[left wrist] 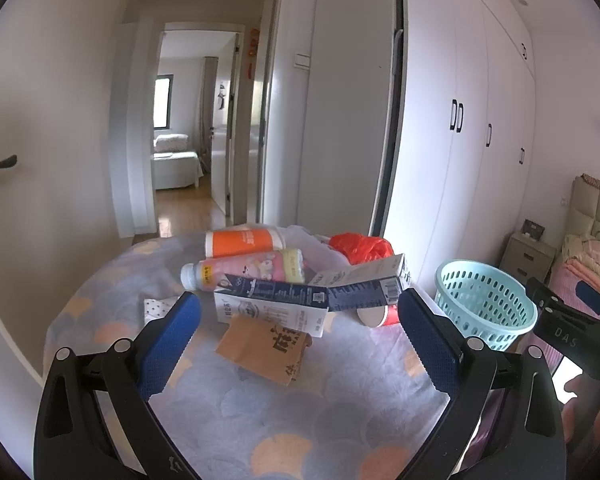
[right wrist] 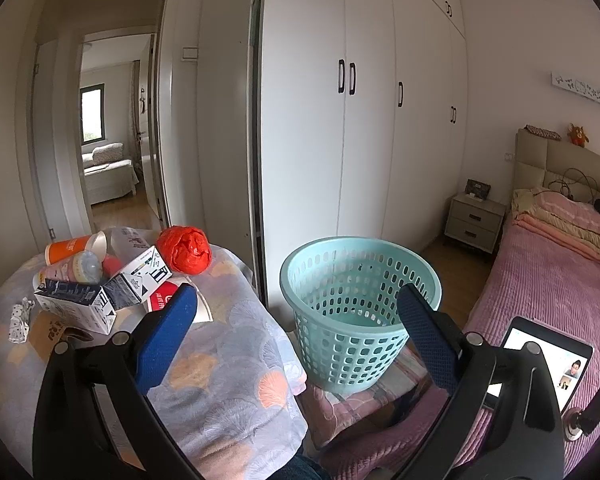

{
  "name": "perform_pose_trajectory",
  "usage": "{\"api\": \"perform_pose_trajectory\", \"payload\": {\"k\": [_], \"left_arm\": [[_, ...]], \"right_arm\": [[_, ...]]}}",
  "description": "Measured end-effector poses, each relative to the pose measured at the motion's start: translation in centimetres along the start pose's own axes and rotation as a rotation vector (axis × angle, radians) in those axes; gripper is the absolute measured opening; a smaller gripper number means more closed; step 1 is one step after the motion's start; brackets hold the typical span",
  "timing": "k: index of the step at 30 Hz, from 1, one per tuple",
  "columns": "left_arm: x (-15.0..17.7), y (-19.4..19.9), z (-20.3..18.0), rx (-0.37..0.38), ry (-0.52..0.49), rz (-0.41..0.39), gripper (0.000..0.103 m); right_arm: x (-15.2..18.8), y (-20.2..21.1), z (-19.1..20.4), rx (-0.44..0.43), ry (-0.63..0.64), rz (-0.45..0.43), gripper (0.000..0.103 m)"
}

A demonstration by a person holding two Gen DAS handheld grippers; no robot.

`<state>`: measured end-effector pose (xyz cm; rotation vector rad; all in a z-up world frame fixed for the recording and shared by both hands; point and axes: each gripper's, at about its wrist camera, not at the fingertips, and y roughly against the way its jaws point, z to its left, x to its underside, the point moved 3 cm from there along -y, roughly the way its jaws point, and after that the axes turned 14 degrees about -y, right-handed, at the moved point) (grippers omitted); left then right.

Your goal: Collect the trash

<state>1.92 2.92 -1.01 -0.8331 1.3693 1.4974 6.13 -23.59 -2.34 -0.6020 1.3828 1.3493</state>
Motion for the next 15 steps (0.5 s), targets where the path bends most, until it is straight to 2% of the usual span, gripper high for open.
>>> {"api": "perform_pose_trajectory", "payload": {"k": [15], "left_arm": [[0.0, 0.2, 1.3, -0.023, 0.017, -0.010, 0.095]], "right_arm": [[-0.3, -0.1, 0.4, -0.014, -0.001, 0.006, 0.092]]}}
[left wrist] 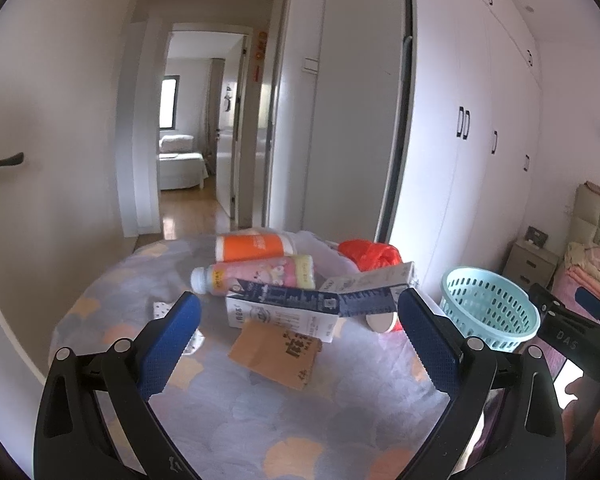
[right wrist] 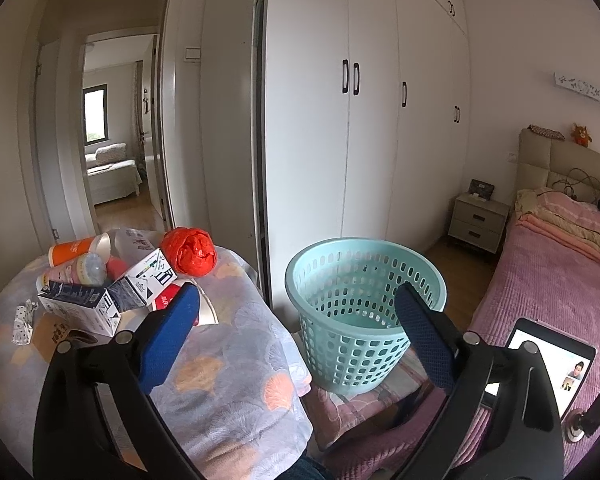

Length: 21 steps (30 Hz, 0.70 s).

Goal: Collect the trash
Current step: 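Grasp the polka-dot paper with the left tool while the right tool grasps the milk carton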

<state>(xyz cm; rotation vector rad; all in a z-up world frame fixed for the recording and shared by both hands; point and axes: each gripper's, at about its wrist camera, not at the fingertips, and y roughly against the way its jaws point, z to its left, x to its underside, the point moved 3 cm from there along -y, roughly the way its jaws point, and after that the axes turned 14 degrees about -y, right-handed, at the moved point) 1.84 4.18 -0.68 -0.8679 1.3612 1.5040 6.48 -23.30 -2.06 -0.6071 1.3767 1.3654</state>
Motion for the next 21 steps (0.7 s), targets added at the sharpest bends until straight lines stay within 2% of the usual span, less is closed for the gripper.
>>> {"api": "perform_pose_trajectory", "payload": {"k": [6, 9, 11, 12, 15, 19, 21], "left_arm": [[-0.1, 0.5, 4.0, -0.081, 0.035, 0.002, 0.095], [0.3, 0.6, 7.1, -0.132, 0.072, 0.020, 0.095], [0.6, 0.6, 8.9, -0.150, 0.089, 0.033, 0.095], [0.7, 0.5, 9.7, -0.153, 0.099, 0.041, 0.095], [1.3, -0.3, 12.3, -0.130, 0.130, 0.093, 0.095], [2.6, -3.1, 14.6, -0.055, 0.194, 0.195, 0.094], [3.3, -4.8, 14.9, -0.028, 0.221, 0.235, 0.094]], "right_arm": [[0.0, -0.6, 0.9, -0.025, 0.016, 0.012, 0.084], [0.1, -1.4, 1.6, -0.049, 0.032, 0.040, 0.072], [0.0, -2.0, 2.1, -0.078, 0.034, 0.065, 0.059], [-0.1, -2.3, 2.4, -0.098, 0.033, 0.082, 0.057], [-0.8, -3.5, 3.4, -0.151, 0.020, 0.120, 0.057], [-1.9, -5.4, 5.4, -0.248, 0.038, 0.164, 0.058], [-2.1, -6.3, 6.4, -0.297, 0.051, 0.189, 0.067]]}}
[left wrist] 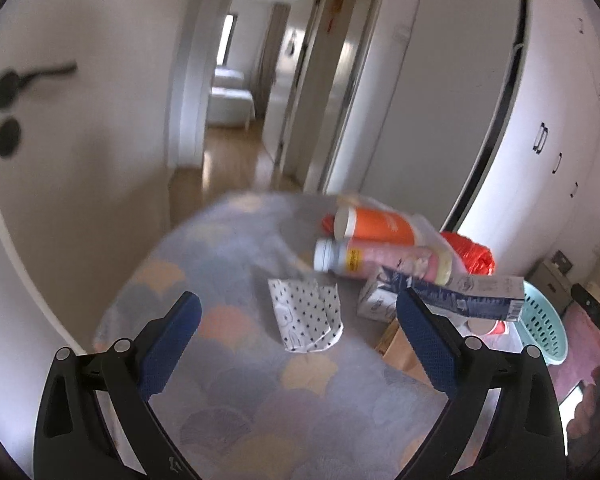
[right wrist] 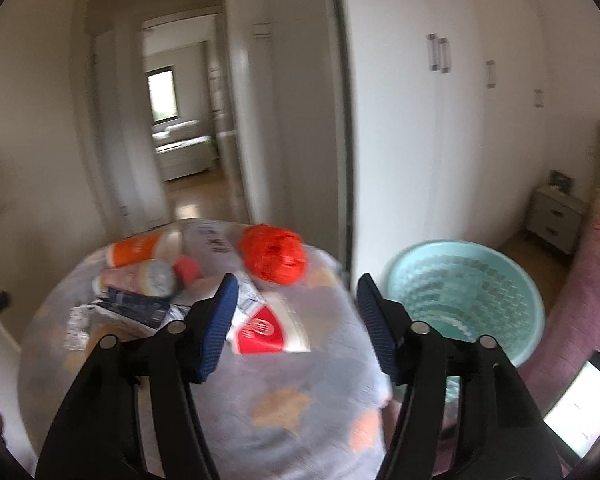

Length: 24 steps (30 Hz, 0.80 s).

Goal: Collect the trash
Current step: 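Grasp the polka-dot paper with the left tool while the right tool grasps the milk carton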

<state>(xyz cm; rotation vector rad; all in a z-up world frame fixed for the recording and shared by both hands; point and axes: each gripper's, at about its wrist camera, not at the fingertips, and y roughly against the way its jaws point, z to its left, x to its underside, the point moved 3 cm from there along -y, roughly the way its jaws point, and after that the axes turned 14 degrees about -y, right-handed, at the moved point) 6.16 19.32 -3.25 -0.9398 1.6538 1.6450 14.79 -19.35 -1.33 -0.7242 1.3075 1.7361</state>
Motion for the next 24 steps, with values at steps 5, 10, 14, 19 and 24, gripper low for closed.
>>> {"api": "perform_pose_trajectory", "payload": {"k": [5, 10, 14, 19, 24], "left_arm": [[0.5, -4.4, 0.3, 0.034, 0.033, 0.104, 0.092], [1.2, -7.8, 0.0, 0.058, 0.031, 0.193, 0.091], [1.7, -9.4, -0.4, 0.061, 0.036, 0.244, 0.091], [2.4, -11.0, -1.1, 0.024, 0.011, 0.308, 0.089], [2.7, -11.5, -1.6, -0.034, -0.042, 0.341, 0.066]], "right_arm": [[-0.1, -3.1, 1.5, -0.075, 0.048, 0.084, 0.079], [0.6, -5.9, 3.0, -0.099, 0.131, 0.157, 0.089], [1.4, -7.9, 4.6, -0.096, 0.234, 0.188, 0.090], [2.4, -9.3, 5.5, -0.096, 0.295, 0.226, 0.089], [3.3, -9.1, 5.9, -0.079, 0.316, 0.246, 0.063]]}}
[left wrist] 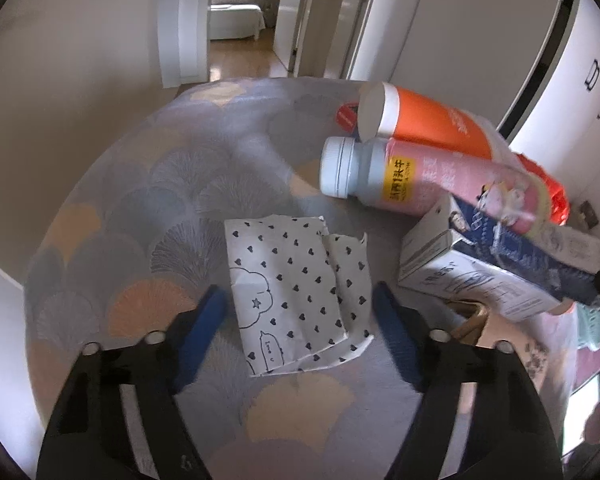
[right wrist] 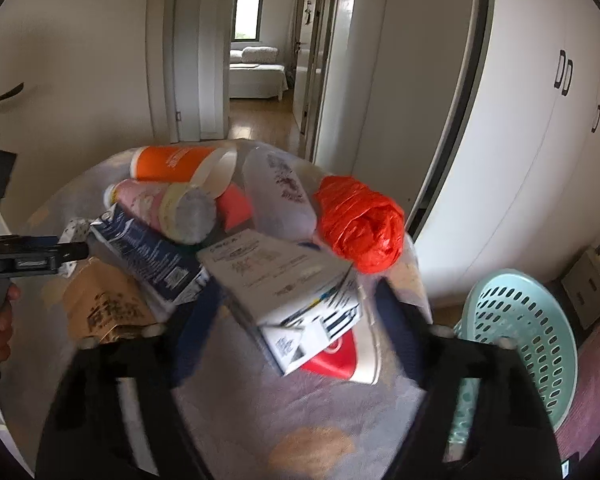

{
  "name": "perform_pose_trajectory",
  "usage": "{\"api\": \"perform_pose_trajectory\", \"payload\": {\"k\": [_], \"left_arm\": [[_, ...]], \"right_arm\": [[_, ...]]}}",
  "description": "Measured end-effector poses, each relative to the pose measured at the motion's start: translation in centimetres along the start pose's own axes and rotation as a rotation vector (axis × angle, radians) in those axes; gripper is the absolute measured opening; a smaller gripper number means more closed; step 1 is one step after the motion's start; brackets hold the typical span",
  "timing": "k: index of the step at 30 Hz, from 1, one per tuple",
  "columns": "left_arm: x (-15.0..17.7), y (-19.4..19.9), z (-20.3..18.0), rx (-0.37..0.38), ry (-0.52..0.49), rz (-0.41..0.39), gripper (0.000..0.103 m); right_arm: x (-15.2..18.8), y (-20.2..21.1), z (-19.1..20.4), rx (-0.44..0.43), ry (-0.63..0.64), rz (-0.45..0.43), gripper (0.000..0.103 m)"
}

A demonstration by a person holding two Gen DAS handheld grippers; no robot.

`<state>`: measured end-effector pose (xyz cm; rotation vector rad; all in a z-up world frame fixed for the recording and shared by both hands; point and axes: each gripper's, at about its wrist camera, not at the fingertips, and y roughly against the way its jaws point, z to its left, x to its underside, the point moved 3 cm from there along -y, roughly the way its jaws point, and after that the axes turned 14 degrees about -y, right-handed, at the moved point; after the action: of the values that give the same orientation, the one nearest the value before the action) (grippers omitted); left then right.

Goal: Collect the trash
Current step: 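Grasp the polka-dot paper with the left tool while the right tool grasps the milk carton, then carry the polka-dot paper and milk carton over the light-blue basket with both tools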

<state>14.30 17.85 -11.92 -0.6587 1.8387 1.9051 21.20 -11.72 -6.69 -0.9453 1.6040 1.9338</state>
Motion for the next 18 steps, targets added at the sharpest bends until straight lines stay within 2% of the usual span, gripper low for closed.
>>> {"api": "perform_pose_trajectory", "payload": {"k": [7, 10, 14, 18], "left_arm": [[0.5, 1.5, -0.3, -0.028, -0.043, -0.031, 0.026], [0.7, 2.2, -0.4, -0.024, -0.050, -0.040, 0.020], [1.0, 3.2, -0.7, -0.010, -0.063, -0.055, 0.017], [1.4, 4.3, -1.1, 0.014, -0.076, -0.088, 0.015]], "right_arm": [[1.8, 2.1, 0.6, 0.009, -0.039, 0.016, 0.058], [3.0, 3.3, 0.4, 0.012, -0.094, 0.035, 0.058], [5.3, 4.5, -0.3, -0.007, -0.181, 0.094, 0.055], [7.0, 5.0, -0.2, -0.018, -0.194, 0.127, 0.055]]}}
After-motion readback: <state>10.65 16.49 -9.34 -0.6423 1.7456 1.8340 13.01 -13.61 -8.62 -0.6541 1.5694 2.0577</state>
